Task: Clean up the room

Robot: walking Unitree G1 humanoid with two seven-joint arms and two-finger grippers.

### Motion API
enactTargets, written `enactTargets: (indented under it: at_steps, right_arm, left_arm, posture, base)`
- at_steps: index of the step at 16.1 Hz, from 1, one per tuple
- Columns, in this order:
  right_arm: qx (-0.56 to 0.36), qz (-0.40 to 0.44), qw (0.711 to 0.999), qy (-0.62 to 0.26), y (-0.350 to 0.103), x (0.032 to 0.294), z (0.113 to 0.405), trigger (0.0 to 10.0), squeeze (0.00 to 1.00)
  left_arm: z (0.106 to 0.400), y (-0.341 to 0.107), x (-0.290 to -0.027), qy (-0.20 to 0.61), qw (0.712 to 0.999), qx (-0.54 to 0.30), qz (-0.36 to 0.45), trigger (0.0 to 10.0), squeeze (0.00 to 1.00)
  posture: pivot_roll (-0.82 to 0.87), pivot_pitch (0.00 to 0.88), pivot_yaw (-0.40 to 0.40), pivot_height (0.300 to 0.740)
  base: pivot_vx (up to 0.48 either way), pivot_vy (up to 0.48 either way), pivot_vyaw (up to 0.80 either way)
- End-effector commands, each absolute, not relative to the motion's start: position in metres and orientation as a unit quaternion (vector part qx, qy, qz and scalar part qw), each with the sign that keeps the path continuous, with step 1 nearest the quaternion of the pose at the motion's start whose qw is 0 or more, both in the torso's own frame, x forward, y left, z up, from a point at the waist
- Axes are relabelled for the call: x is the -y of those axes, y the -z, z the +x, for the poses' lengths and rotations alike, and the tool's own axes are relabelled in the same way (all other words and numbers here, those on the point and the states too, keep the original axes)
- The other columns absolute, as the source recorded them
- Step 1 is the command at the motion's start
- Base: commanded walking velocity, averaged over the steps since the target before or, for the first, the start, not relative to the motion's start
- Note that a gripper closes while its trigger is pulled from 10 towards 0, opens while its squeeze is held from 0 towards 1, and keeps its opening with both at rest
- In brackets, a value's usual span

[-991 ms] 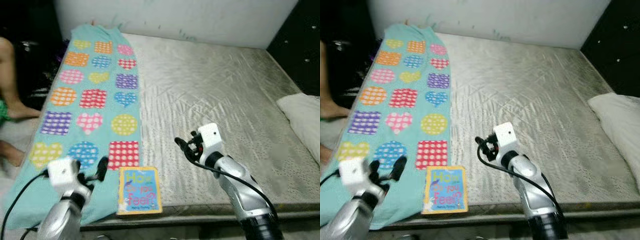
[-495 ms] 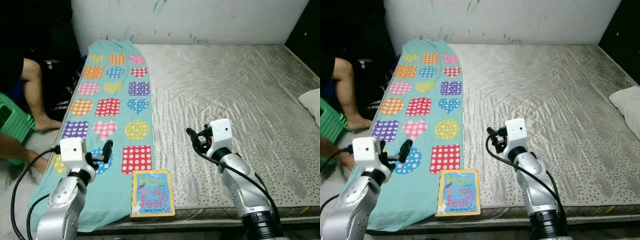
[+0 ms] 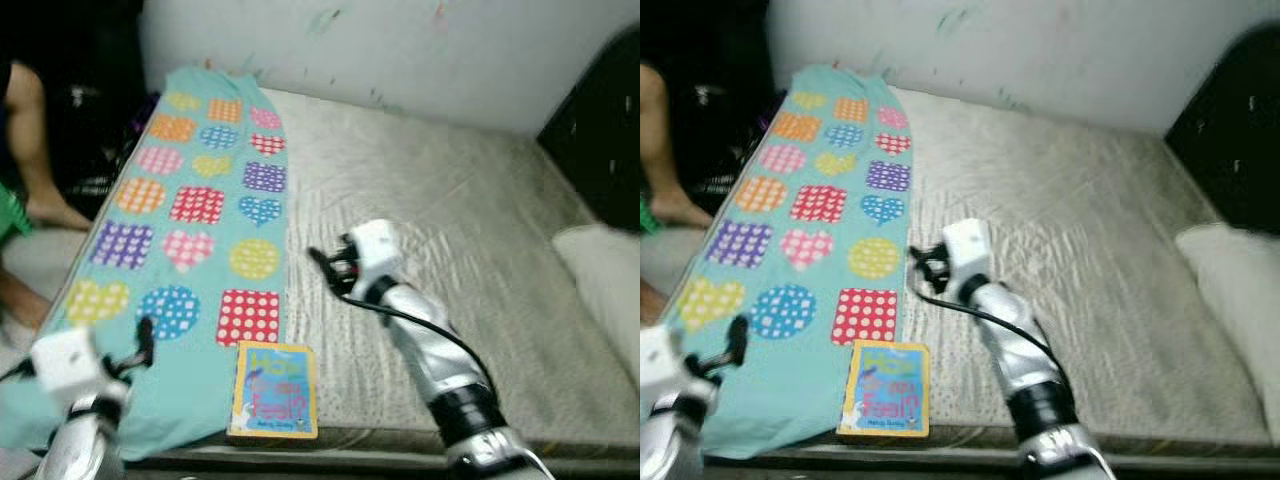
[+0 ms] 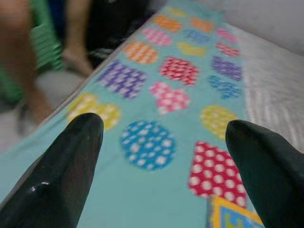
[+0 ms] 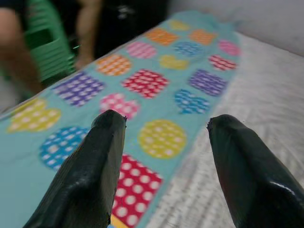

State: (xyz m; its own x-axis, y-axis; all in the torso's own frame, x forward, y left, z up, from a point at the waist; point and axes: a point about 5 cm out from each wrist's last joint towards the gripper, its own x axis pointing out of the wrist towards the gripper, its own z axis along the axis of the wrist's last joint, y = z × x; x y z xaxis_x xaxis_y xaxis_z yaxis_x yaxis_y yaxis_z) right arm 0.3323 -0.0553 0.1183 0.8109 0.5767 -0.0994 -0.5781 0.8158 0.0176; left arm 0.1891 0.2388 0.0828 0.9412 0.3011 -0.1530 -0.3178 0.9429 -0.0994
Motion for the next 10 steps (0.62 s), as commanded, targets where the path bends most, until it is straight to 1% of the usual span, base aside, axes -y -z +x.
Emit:
enactTargets:
  at_steps: [1,4,5,7,9,10]
  right_arm:
    - [-0.057,-0.013,0.95,-0.307,-0.113,0.059,0.334,10.0,0.0]
    - [-0.053,-0.02,0.941,-0.333,-0.12,0.05,0.34,10.0,0.0]
    - [-0.052,-0.021,0.941,-0.334,-0.12,0.049,0.341,10.0,0.0]
    - [-0.036,-0.023,0.949,-0.311,-0.125,0.055,0.35,10.0,0.0]
    - [-0.018,-0.016,0.97,-0.243,-0.129,0.078,0.354,10.0,0.0]
    - [-0.013,-0.018,0.975,-0.222,-0.129,0.089,0.354,10.0,0.0]
  left_arm:
    - [0.186,-0.086,-0.236,-0.169,0.982,-0.053,-0.062,10.0,0.0]
    - [0.183,-0.088,-0.23,-0.187,0.979,-0.047,-0.063,10.0,0.0]
    - [0.183,-0.088,-0.23,-0.187,0.979,-0.046,-0.062,10.0,0.0]
    - [0.193,-0.088,-0.225,-0.17,0.983,-0.044,-0.057,10.0,0.0]
    - [0.212,-0.091,-0.222,-0.127,0.99,-0.04,-0.052,10.0,0.0]
    - [0.22,-0.093,-0.22,-0.114,0.991,-0.036,-0.052,10.0,0.0]
  posture:
    - [0.19,0.02,-0.291,0.74]
    - [0.22,0.0,-0.319,0.74]
    - [0.22,0.0,-0.318,0.74]
    - [0.2,0.0,-0.258,0.74]
    - [0.14,0.0,-0.197,0.74]
    - [0.1,0.0,-0.164,0.74]
  base:
    - [0.0,0.0,0.0]
    - [0.0,0.0,0.0]
    - [0.0,0.0,0.0]
    - [0.0,0.0,0.0]
    - [0.0,0.0,0.0]
    - [0.0,0.0,0.0]
